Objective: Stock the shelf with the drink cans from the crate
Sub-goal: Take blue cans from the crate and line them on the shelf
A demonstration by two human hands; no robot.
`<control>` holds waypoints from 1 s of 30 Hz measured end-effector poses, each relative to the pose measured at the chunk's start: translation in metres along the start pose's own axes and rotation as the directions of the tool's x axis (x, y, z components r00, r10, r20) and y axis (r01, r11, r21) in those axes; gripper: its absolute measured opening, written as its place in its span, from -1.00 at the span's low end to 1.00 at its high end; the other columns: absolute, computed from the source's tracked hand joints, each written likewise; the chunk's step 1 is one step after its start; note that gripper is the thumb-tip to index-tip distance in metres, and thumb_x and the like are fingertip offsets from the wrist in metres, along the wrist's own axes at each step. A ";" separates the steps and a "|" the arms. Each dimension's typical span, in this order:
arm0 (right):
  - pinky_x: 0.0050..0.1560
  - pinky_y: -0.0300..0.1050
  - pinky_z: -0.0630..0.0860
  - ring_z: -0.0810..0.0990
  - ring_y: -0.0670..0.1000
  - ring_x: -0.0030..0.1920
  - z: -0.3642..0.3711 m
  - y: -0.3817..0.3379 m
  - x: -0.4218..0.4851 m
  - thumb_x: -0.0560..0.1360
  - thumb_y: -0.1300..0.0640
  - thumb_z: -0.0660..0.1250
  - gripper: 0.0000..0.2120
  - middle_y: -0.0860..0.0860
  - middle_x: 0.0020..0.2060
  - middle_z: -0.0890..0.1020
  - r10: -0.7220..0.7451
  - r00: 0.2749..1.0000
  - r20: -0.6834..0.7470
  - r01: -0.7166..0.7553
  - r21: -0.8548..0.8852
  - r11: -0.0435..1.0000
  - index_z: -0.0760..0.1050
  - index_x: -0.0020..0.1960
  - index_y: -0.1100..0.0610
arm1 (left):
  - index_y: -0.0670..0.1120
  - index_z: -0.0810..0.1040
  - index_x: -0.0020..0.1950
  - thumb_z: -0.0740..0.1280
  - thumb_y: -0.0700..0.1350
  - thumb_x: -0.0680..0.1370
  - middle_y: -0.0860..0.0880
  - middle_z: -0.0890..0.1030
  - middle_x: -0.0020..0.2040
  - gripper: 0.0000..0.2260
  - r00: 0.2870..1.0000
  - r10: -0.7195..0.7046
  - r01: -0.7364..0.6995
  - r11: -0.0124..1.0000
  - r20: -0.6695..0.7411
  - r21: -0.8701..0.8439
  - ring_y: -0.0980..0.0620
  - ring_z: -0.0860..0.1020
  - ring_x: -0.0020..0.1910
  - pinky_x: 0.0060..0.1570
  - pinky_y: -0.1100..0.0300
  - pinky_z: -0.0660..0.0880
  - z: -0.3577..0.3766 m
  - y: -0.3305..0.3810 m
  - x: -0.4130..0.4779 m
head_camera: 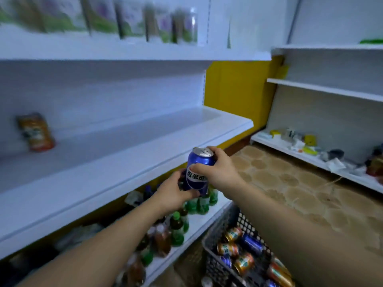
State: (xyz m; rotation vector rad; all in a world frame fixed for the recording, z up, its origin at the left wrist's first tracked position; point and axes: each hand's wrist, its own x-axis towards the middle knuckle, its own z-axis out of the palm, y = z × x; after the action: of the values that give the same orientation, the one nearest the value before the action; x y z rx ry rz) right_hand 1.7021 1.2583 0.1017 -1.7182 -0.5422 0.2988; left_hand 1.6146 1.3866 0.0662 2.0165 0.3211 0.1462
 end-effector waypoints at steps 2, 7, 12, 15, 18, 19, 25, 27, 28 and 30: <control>0.08 0.02 0.59 0.60 0.03 0.05 0.039 -0.031 -0.001 0.32 0.15 0.56 -0.46 -0.02 0.08 0.58 -0.062 0.996 0.066 0.061 0.017 0.998 0.40 0.20 0.01 | -0.02 0.34 0.30 0.50 -0.16 0.41 0.09 0.55 0.10 -0.47 0.995 -0.002 0.004 1.000 -0.096 0.016 0.22 0.54 0.01 -0.05 0.38 0.46 -0.043 -0.001 -0.025; -0.06 -0.17 0.53 0.58 -0.05 -0.03 0.141 -0.090 -0.018 0.35 0.18 0.53 -0.50 -0.11 -0.03 0.55 -0.180 0.951 0.253 0.169 0.063 0.984 0.37 0.18 0.01 | -0.03 0.38 0.31 0.48 -0.14 0.43 0.03 0.58 0.12 -0.50 0.951 -0.081 0.097 0.994 -0.299 0.041 0.14 0.57 0.04 0.10 0.14 0.53 -0.141 -0.022 -0.097; 0.00 -0.11 0.51 0.57 -0.01 0.01 0.251 -0.131 -0.047 0.35 0.18 0.54 -0.48 -0.08 0.00 0.54 -0.201 0.867 0.456 0.180 0.089 0.980 0.35 0.19 -0.01 | -0.04 0.34 0.44 0.41 0.03 0.49 -0.01 0.45 0.36 -0.44 0.849 -0.206 0.345 0.914 -0.487 0.214 0.04 0.42 0.32 0.21 0.22 0.36 -0.234 -0.060 -0.194; 0.01 -0.09 0.51 0.58 0.00 0.02 0.288 -0.138 -0.059 0.33 0.20 0.54 -0.47 -0.09 0.00 0.56 -0.202 0.834 0.513 0.175 0.101 0.979 0.38 0.20 0.00 | -0.02 0.33 0.45 0.31 0.12 0.53 0.00 0.38 0.44 -0.47 0.812 -0.280 0.519 0.748 -0.511 0.414 0.01 0.39 0.36 0.30 0.18 0.32 -0.272 -0.085 -0.235; 0.08 -0.03 0.53 0.57 0.04 0.07 0.330 -0.145 -0.067 0.33 0.19 0.54 -0.46 -0.06 0.04 0.56 -0.196 0.805 0.560 0.184 0.080 0.980 0.38 0.20 -0.01 | 0.04 0.23 0.51 0.19 0.29 0.52 0.03 0.22 0.53 -0.39 0.736 -0.371 0.656 0.594 -0.566 0.465 0.01 0.22 0.48 0.45 -0.01 0.15 -0.304 -0.106 -0.273; 0.10 -0.01 0.54 0.57 0.04 0.09 0.342 -0.148 -0.070 0.33 0.19 0.54 -0.45 -0.04 0.06 0.56 -0.201 0.794 0.573 0.197 0.070 0.978 0.37 0.21 -0.01 | 0.08 0.19 0.52 0.15 0.33 0.51 0.05 0.15 0.55 -0.36 0.710 -0.388 0.689 0.555 -0.587 0.466 0.02 0.15 0.51 0.47 -0.08 0.07 -0.313 -0.112 -0.283; 0.12 -0.06 0.50 0.52 0.00 0.10 0.403 -0.159 -0.075 0.37 0.23 0.51 -0.48 -0.10 0.03 0.51 -0.221 0.735 0.641 0.231 0.071 0.970 0.33 0.20 -0.01 | 0.17 0.02 0.54 -0.01 0.40 0.51 0.09 -0.04 0.58 -0.35 0.661 -0.402 0.744 0.463 -0.634 0.482 0.02 -0.07 0.55 0.44 -0.28 -0.15 -0.330 -0.134 -0.305; 0.14 -0.06 0.49 0.51 0.00 0.11 0.423 -0.162 -0.072 0.38 0.22 0.50 -0.50 -0.09 0.04 0.51 -0.236 0.721 0.652 0.244 0.080 0.966 0.34 0.20 0.00 | 0.16 0.01 0.54 -0.02 0.39 0.51 0.09 -0.05 0.58 -0.35 0.667 -0.387 0.739 0.454 -0.637 0.498 0.02 -0.08 0.55 0.43 -0.29 -0.16 -0.332 -0.136 -0.305; 0.13 -0.08 0.49 0.52 0.00 0.11 0.433 -0.164 -0.070 0.39 0.22 0.50 -0.50 -0.08 0.05 0.51 -0.238 0.713 0.660 0.245 0.084 0.966 0.35 0.21 0.02 | 0.16 0.01 0.54 -0.01 0.39 0.51 0.10 -0.05 0.58 -0.35 0.668 -0.384 0.738 0.453 -0.637 0.500 0.02 -0.08 0.55 0.43 -0.29 -0.16 -0.332 -0.137 -0.304; 0.11 -0.11 0.47 0.52 0.00 0.12 0.453 -0.167 -0.067 0.38 0.22 0.50 -0.48 -0.06 0.07 0.54 -0.245 0.694 0.677 0.252 0.090 0.963 0.37 0.26 0.05 | 0.16 0.01 0.54 0.00 0.39 0.51 0.11 -0.05 0.58 -0.35 0.669 -0.377 0.735 0.462 -0.640 0.497 0.03 -0.09 0.55 0.43 -0.29 -0.16 -0.332 -0.139 -0.304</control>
State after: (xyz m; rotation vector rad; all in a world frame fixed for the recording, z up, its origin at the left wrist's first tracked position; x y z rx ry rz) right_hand 1.3950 1.6323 0.1586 -1.4796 -1.3158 0.7494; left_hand 1.2211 1.6425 0.1031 2.4994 1.5973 0.0380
